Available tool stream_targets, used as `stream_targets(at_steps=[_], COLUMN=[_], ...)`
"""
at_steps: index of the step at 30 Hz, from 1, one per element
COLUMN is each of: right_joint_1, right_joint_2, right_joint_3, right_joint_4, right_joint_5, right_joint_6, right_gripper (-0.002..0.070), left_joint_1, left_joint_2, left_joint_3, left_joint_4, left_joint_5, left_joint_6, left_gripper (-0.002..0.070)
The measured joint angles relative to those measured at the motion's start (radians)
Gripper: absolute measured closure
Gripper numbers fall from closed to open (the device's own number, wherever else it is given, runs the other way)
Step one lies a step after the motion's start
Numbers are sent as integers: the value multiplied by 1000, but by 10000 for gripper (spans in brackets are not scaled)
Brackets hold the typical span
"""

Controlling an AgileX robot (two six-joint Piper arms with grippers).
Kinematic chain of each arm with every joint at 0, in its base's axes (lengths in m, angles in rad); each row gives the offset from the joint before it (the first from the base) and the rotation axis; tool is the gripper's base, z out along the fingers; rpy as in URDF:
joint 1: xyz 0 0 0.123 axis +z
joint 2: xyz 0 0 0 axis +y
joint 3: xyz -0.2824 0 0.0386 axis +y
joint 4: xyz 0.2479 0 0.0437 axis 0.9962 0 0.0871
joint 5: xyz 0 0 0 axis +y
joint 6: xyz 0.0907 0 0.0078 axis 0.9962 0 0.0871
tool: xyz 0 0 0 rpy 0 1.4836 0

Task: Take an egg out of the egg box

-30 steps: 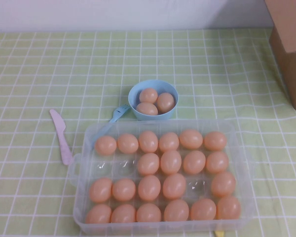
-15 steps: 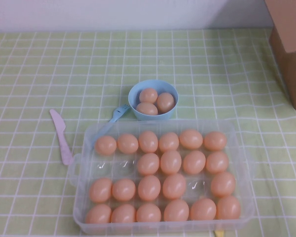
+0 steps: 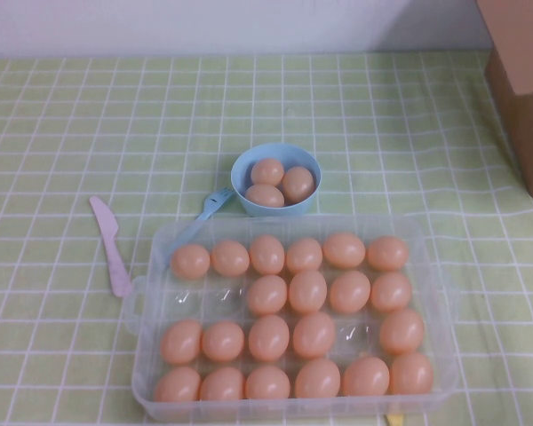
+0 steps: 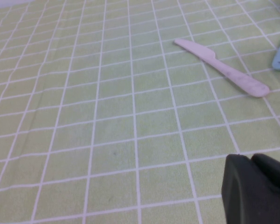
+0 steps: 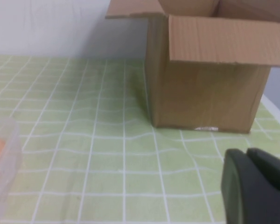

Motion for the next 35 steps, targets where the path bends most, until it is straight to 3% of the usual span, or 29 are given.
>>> stream_targets(at_steps=[7, 15, 35], right_joint_1=[0, 0, 0], right_joint_2=[0, 0, 0], right_joint_3=[20, 20, 20], right_joint_4=[-2, -151, -158], right_joint_5=[49, 169, 189], right_joint_6=[15, 209, 222], right_gripper=[694, 694, 694], left_joint_1=[0, 0, 0], left_joint_2=[0, 0, 0], left_joint_3=[0, 0, 0], left_joint_4=[0, 0, 0], left_joint_5=[0, 0, 0], left_joint_6=[0, 0, 0], left_gripper=[680, 680, 680])
